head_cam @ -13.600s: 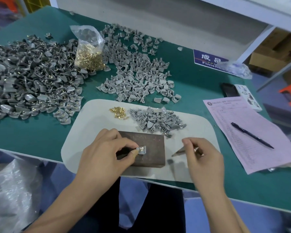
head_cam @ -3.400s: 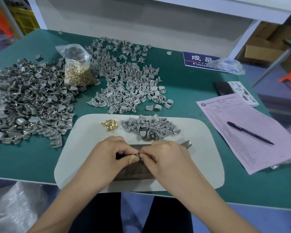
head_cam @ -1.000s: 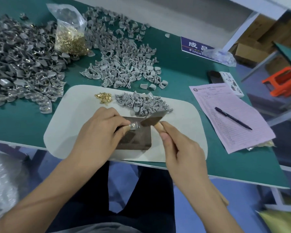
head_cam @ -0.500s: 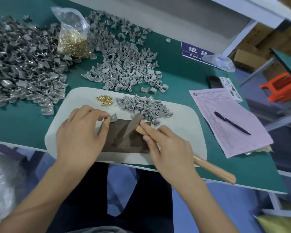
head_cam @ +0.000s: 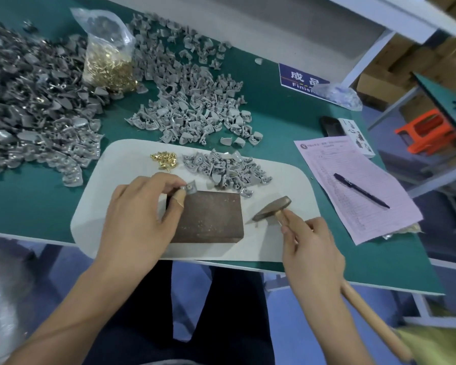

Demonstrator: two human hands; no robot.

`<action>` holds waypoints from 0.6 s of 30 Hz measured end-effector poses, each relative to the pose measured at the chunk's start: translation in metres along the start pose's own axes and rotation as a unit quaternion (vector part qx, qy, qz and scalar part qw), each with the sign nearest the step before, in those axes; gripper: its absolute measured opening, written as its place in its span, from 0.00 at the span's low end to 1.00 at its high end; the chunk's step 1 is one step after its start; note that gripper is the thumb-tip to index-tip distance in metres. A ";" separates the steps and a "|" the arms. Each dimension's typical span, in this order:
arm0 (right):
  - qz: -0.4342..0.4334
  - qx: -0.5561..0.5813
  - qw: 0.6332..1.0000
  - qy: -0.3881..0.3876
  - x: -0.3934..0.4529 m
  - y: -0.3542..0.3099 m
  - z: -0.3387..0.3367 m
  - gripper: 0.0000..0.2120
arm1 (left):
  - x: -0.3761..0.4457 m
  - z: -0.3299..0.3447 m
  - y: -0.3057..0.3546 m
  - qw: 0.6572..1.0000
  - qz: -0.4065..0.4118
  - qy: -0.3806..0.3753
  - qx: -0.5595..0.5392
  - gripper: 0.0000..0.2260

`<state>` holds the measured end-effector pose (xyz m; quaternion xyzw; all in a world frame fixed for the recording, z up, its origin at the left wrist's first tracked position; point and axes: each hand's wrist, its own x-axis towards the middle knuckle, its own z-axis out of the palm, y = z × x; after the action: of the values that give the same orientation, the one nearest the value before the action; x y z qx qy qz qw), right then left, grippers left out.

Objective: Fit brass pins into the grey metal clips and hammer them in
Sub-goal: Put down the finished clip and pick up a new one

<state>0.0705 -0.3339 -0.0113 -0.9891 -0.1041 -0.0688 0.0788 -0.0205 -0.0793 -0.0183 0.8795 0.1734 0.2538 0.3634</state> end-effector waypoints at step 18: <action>-0.270 0.232 0.923 -0.145 0.007 -0.247 0.038 0.10 | 0.010 -0.069 -0.112 0.985 -0.115 0.029 0.122 0.05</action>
<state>0.0286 -0.0872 -0.0119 -0.8769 -0.3903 0.0823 0.2682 -0.0654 0.0395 -0.0550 0.8838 0.3137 0.2124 0.2747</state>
